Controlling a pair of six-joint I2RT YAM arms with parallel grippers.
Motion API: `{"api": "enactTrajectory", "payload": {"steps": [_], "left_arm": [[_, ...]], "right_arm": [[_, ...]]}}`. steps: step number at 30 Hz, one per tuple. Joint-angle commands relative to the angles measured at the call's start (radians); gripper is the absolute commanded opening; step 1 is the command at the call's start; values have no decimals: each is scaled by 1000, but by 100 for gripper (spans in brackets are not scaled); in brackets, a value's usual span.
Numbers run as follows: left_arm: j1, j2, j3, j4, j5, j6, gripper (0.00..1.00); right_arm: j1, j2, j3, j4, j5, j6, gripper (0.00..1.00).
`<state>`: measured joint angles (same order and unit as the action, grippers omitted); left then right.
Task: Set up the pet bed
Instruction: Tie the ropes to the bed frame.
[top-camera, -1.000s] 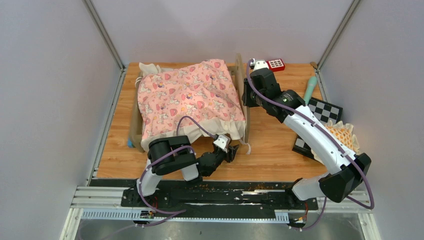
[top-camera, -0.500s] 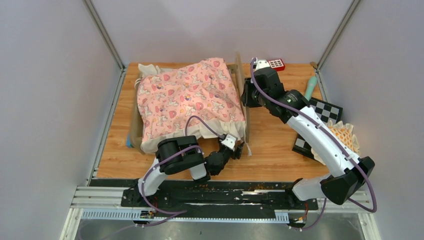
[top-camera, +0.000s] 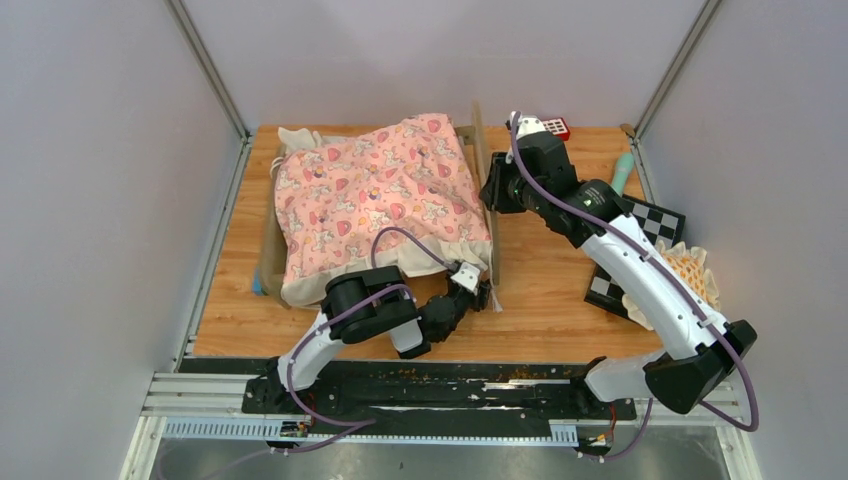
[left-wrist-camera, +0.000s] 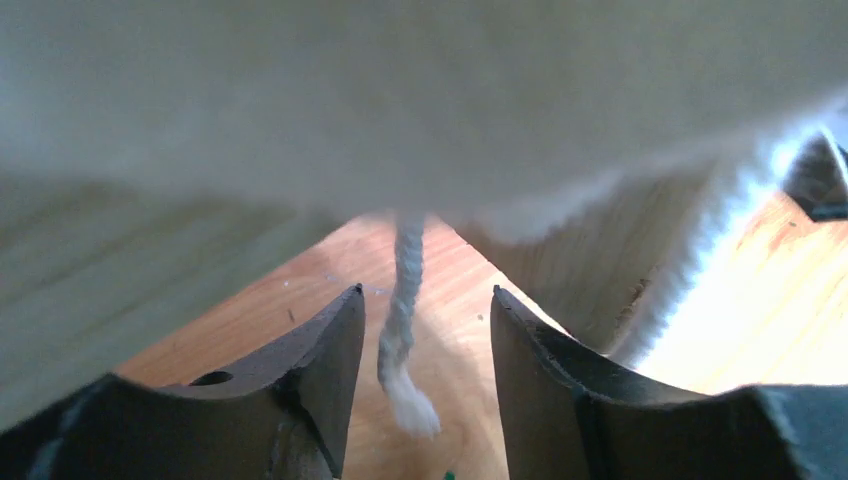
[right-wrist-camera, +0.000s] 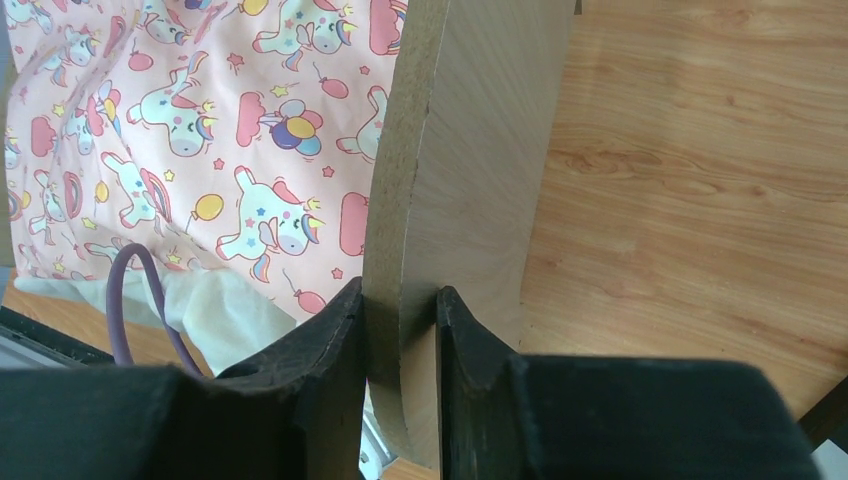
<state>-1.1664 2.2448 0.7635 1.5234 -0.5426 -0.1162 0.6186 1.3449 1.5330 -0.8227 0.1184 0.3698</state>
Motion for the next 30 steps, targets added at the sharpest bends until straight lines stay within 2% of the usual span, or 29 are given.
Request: {"api": "enactTrajectory", "payload": {"steps": [1, 4, 6, 8, 17, 23, 30], "left_arm": [[50, 8, 53, 84, -13, -49, 52], [66, 10, 53, 84, -3, -66, 35], [72, 6, 45, 84, 21, -77, 15], [73, -2, 29, 84, 63, -89, 0], [55, -95, -85, 85, 283, -181, 0], [-8, -173, -180, 85, 282, -148, 0], [-23, -190, -244, 84, 258, -143, 0]], "right_arm": [[21, -132, 112, 193, -174, 120, 0], [21, -138, 105, 193, -175, 121, 0], [20, -140, 100, 194, -163, 114, 0], [21, -136, 101, 195, -144, 101, 0], [19, -78, 107, 239, -29, 1, 0], [4, -38, 91, 266, 31, -70, 0], [-16, -29, -52, 402, 59, -116, 0]]}}
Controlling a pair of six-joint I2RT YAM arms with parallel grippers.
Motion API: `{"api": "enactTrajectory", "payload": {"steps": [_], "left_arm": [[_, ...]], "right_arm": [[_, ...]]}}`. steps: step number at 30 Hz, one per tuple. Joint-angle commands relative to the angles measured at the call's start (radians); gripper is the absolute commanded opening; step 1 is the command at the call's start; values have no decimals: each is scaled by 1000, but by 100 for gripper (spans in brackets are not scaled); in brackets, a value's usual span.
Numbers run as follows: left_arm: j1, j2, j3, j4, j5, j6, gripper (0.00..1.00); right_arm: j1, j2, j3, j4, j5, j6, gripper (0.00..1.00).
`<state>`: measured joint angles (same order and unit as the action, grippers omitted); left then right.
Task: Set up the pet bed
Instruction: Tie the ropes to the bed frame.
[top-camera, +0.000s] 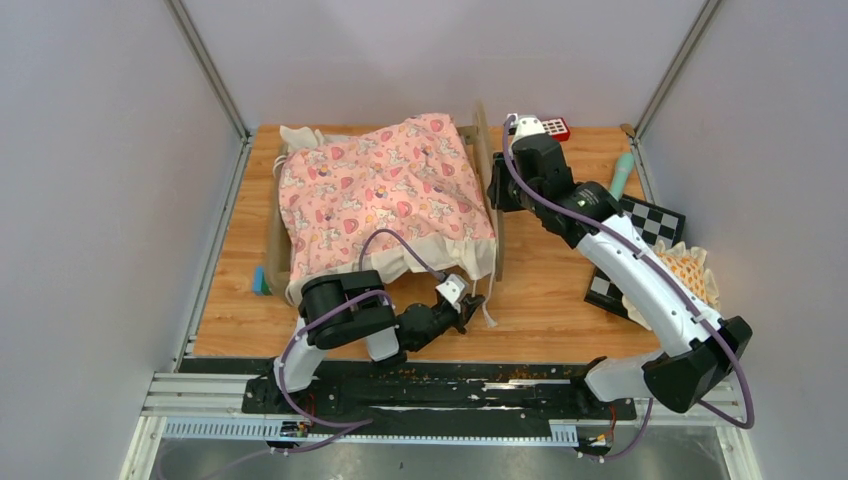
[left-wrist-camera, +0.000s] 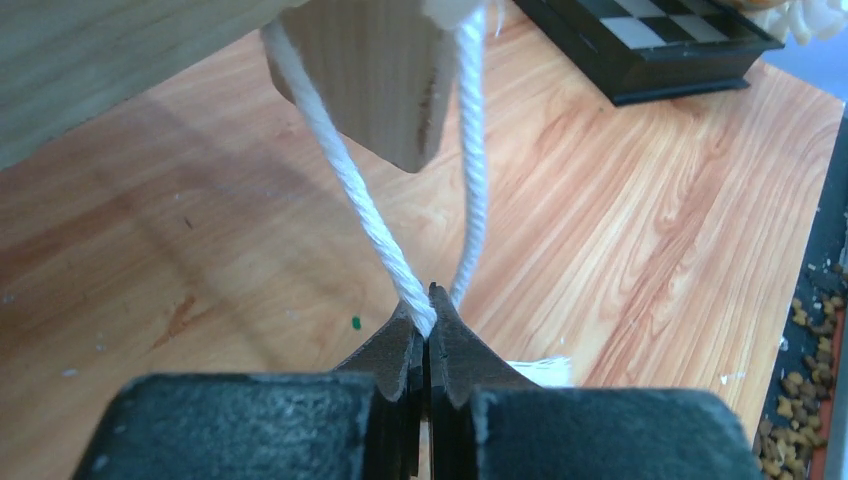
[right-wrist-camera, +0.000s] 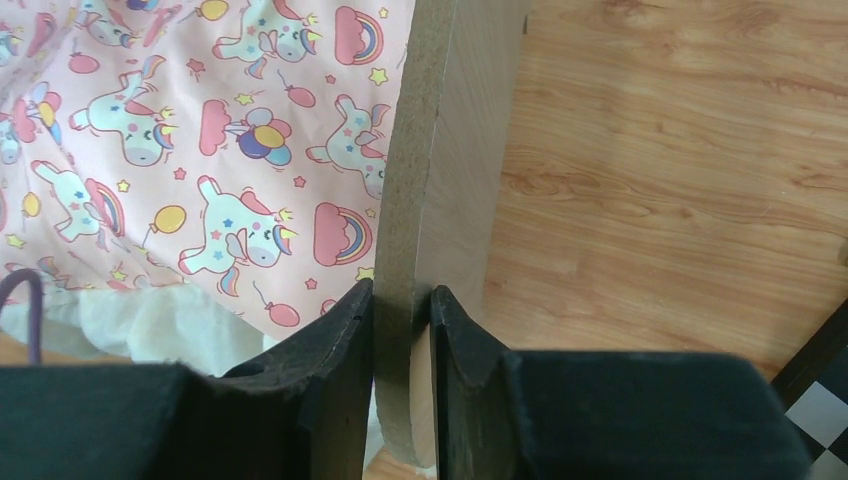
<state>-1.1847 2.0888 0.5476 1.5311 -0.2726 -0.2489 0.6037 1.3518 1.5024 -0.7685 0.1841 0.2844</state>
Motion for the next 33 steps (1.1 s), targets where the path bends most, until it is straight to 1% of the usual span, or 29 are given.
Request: {"api": "enactTrajectory", "payload": {"steps": [1, 4, 9, 13, 18, 23, 24, 25, 28, 30, 33], "left_arm": [[-5, -32, -31, 77, -1, -12, 0], [-5, -15, -23, 76, 34, -24, 0], [-4, 9, -5, 72, 48, -37, 0], [-5, 17, 23, 14, 82, -41, 0], [-6, 19, 23, 4, 89, -47, 0], [-3, 8, 10, -22, 72, -49, 0], [-2, 9, 6, -23, 62, -65, 0], [0, 12, 3, -20, 55, -80, 0], [11, 17, -7, -18, 35, -133, 0], [19, 18, -10, -18, 33, -163, 0], [27, 14, -14, -24, 29, -198, 0]], "right_arm": [[0, -34, -42, 375, -1, -44, 0], [-6, -17, -86, 442, 6, -73, 0], [-14, 36, -103, 475, 6, -73, 0], [-25, 73, -129, 525, 28, -50, 0], [-38, 104, -166, 622, 39, -54, 0], [-38, 104, -186, 611, 35, -67, 0], [-38, 88, -200, 608, 38, -67, 3], [-38, 71, -213, 603, 39, -67, 7], [-39, -16, -260, 580, 46, -63, 28], [-38, -73, -290, 552, 58, -50, 41], [-39, -172, -351, 504, 65, -23, 56]]}}
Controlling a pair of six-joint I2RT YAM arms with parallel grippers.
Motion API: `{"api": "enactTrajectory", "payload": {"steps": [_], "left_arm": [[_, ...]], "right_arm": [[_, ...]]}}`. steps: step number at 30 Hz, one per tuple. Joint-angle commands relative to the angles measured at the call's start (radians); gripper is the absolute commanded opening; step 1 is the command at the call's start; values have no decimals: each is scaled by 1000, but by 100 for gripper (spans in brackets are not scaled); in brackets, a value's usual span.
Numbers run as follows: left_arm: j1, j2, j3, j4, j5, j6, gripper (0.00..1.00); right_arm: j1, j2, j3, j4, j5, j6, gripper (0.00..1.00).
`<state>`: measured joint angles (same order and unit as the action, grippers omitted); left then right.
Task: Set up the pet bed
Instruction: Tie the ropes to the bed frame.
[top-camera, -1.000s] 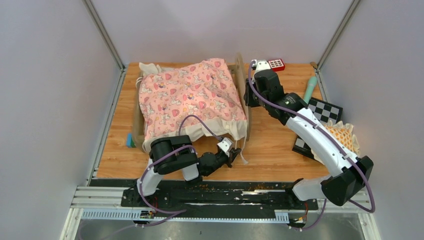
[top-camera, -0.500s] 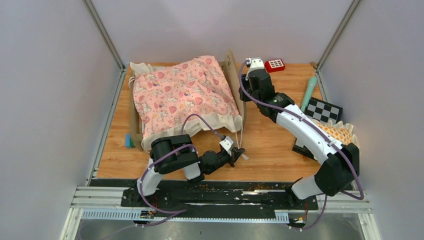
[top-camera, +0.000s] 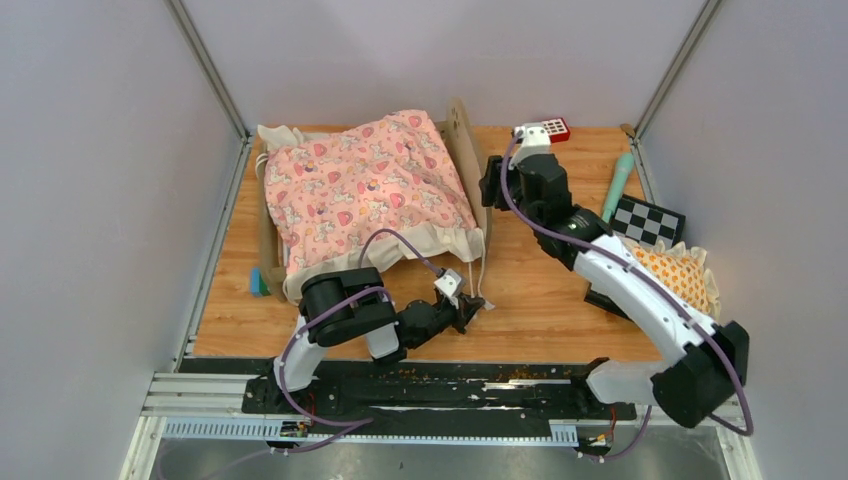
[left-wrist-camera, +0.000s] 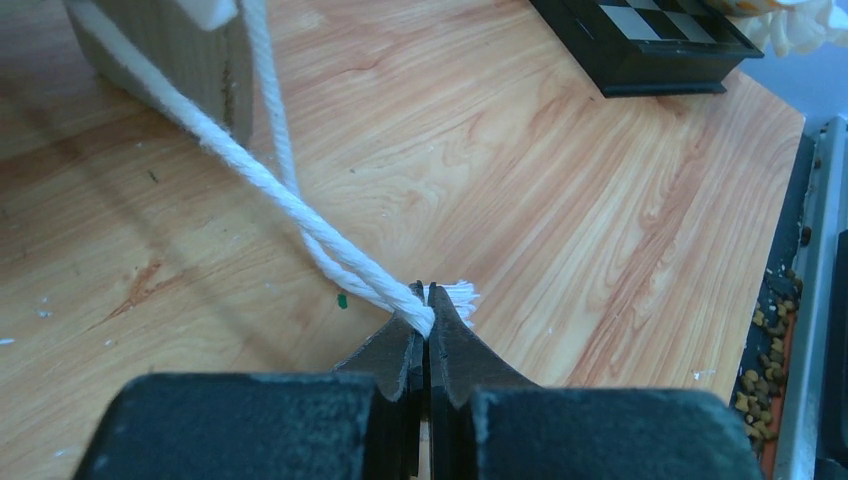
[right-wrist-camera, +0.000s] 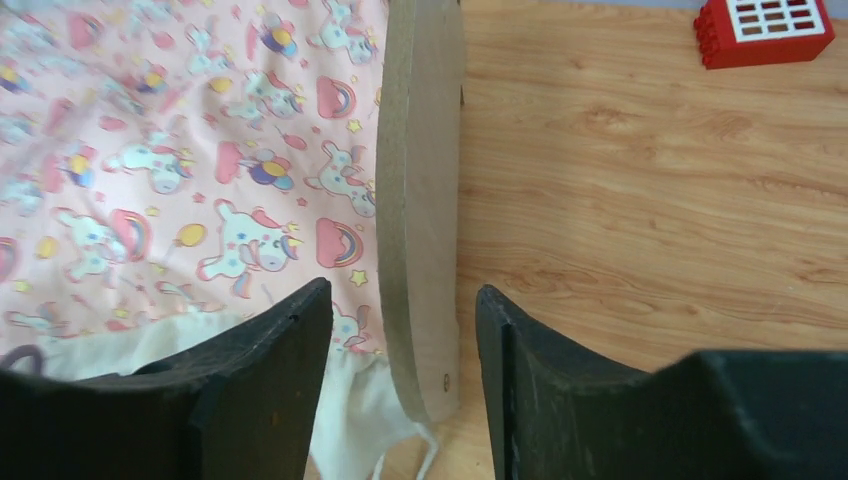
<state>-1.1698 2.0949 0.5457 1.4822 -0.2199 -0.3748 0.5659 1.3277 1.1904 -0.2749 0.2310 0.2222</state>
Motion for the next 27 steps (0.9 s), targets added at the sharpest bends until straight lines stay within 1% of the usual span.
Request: {"api": "enactTrajectory", "payload": {"steps": [1, 7, 10, 14, 18, 20, 26, 27], "left_arm": [[14, 6, -13, 23, -23, -79, 0], [31, -40, -27, -61, -45, -171, 0], [35, -60, -21, -138, -59, -222, 0], [35, -62, 11, -216, -20, -290, 0], [36, -48, 27, -191, 83, -345, 0], [36, -44, 28, -169, 113, -372, 4], [30, -32, 26, -140, 177, -405, 20], [26, -35, 18, -138, 172, -406, 26]], "right_arm": [[0, -186, -70, 3, 14, 46, 57], [0, -435, -288, -70, 26, 132, 58], [-1, -536, -387, -109, 15, 216, 54], [0, -600, -506, -142, -53, 310, 49], [0, -613, -562, -183, -58, 331, 49], [0, -621, -586, -187, -56, 336, 49], [0, -634, -640, -184, -58, 359, 50], [0, -634, -646, -184, -60, 361, 50]]}}
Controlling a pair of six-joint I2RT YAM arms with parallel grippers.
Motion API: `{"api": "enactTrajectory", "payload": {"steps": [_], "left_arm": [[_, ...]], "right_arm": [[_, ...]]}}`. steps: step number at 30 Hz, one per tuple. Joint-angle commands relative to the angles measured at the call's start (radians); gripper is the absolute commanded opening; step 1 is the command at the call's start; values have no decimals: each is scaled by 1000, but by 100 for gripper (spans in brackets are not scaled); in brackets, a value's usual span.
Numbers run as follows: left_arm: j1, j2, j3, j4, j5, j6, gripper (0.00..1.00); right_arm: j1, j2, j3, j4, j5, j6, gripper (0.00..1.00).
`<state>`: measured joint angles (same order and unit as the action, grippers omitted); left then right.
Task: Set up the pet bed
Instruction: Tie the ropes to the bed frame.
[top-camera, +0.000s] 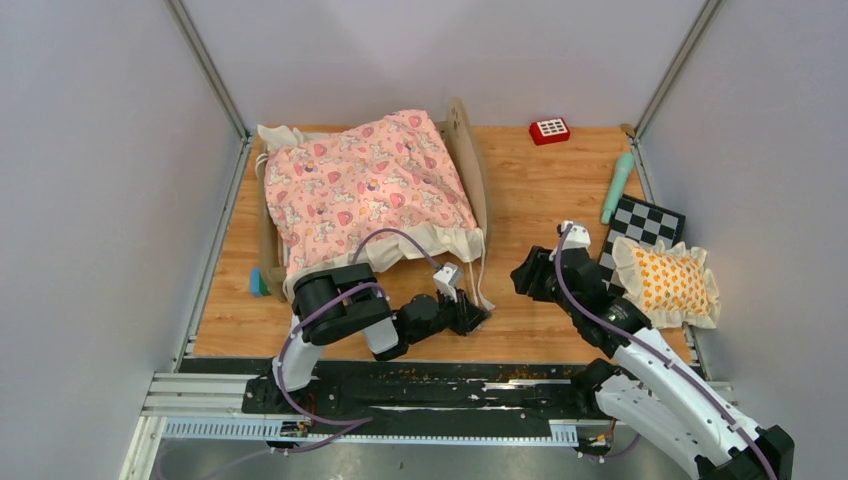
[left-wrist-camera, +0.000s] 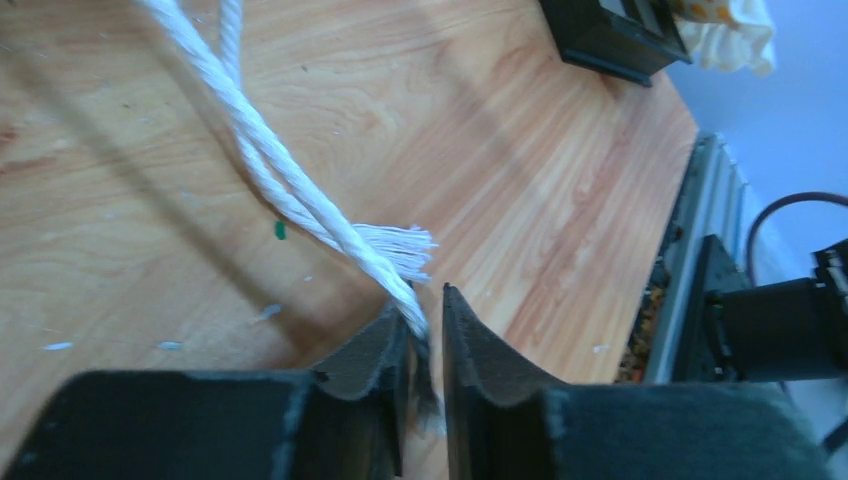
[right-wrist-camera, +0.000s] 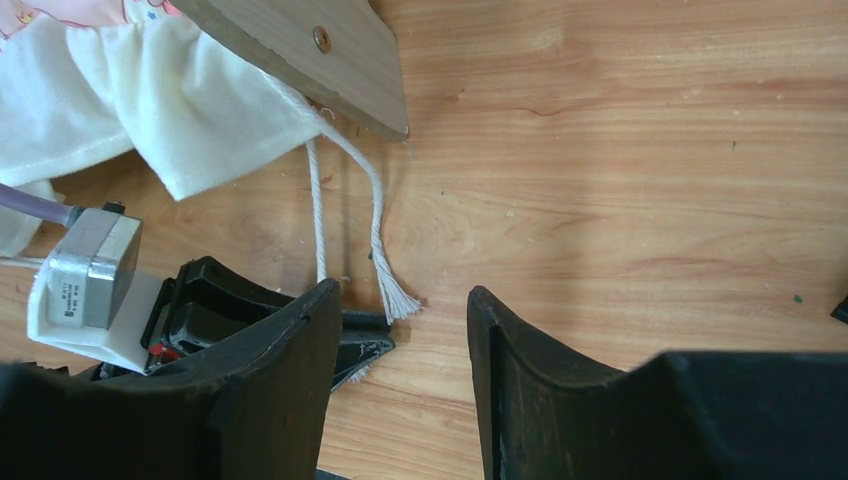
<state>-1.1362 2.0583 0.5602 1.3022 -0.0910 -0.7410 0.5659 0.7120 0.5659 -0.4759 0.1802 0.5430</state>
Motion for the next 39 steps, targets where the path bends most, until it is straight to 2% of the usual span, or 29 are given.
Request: {"api": "enactTrajectory", "payload": {"steps": [1, 8, 11, 13, 20, 29, 34, 39], "left_arm": [[-10, -1, -4, 44, 39, -39, 30], [-25, -20, -55, 45, -11, -45, 47], [-37, -42, -80, 33, -37, -54, 64], [-50, -54, -89, 18, -48, -62, 67], [-113, -79, -112, 0, -74, -85, 69], [-270, -115, -153, -19, -171, -127, 69], [-358, -237, -173, -224, -264, -133, 70], [-420, -475, -211, -495, -392, -112, 70]], "right_arm": [[0, -19, -26, 17, -9, 41, 50], [0, -7, -48, 29, -13, 39, 50], [0, 7, -52, 30, -18, 35, 50], [0, 14, -56, 34, -21, 35, 50], [0, 37, -61, 51, -29, 34, 50], [-1, 75, -53, 77, -45, -6, 50], [1, 121, -51, 117, -133, -48, 50], [20, 185, -35, 148, -165, -110, 50]]}}
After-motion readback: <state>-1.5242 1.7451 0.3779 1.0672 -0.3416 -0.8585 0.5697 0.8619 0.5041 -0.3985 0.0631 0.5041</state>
